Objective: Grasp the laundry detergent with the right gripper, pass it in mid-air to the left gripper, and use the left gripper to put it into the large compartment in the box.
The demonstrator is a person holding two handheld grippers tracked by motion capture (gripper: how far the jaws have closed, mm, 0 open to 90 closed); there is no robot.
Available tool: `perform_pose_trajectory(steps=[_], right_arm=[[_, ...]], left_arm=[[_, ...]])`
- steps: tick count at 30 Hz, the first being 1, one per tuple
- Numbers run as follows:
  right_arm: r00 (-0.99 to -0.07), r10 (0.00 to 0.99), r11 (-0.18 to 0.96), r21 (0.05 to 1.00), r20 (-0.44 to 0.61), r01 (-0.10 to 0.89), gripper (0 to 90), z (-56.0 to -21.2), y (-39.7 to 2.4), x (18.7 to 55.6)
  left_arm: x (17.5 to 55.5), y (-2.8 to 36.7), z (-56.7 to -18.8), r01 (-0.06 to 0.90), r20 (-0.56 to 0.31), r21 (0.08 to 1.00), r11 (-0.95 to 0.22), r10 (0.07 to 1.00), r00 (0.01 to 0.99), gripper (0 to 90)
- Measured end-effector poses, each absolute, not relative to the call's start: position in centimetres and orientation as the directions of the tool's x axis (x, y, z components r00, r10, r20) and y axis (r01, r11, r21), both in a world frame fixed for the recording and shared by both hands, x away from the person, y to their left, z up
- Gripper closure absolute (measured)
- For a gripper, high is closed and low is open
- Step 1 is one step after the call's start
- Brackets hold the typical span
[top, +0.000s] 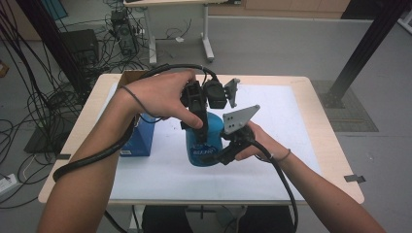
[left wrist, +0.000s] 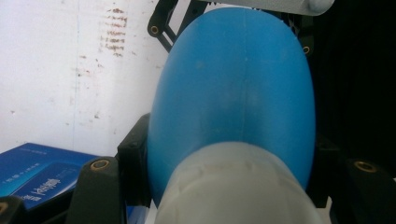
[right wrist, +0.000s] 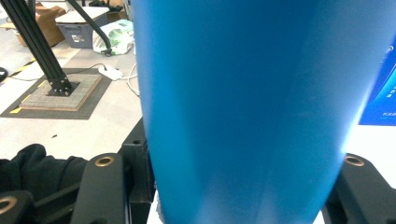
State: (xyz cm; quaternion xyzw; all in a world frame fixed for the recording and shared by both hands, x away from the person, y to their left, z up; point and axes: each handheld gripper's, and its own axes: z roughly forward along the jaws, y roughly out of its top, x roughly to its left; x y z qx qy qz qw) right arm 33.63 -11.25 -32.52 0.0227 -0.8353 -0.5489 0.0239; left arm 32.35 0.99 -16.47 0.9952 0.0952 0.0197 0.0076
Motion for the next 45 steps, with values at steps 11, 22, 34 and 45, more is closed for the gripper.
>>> perform_pose_trajectory(steps=[11, 22, 34, 45], right_arm=[[-0.998, -0.066, 0.393, 0.919, 0.010, -0.017, 40.1, -32.49, -11.10, 33.54], [-0.998, -0.066, 0.390, 0.921, 0.011, -0.015, 40.1, -32.52, -11.10, 33.43], [-0.998, -0.063, 0.375, 0.927, 0.018, -0.008, 40.0, -32.69, -11.20, 33.46], [-0.998, -0.065, 0.367, 0.930, 0.024, -0.002, 40.0, -32.97, -11.13, 33.36]], left_arm=[[32.18, 1.13, -16.38, 0.194, 0.037, 0.024, -0.981, 0.195, 0.980, 36.9], [32.09, 1.05, -16.35, 0.191, 0.040, 0.021, -0.981, 0.192, 0.981, 37.0], [32.21, 0.89, -16.32, 0.192, 0.035, 0.019, -0.981, 0.193, 0.981, 37.2], [32.22, 0.75, -16.45, 0.191, 0.034, 0.011, -0.981, 0.191, 0.981, 37.2]])
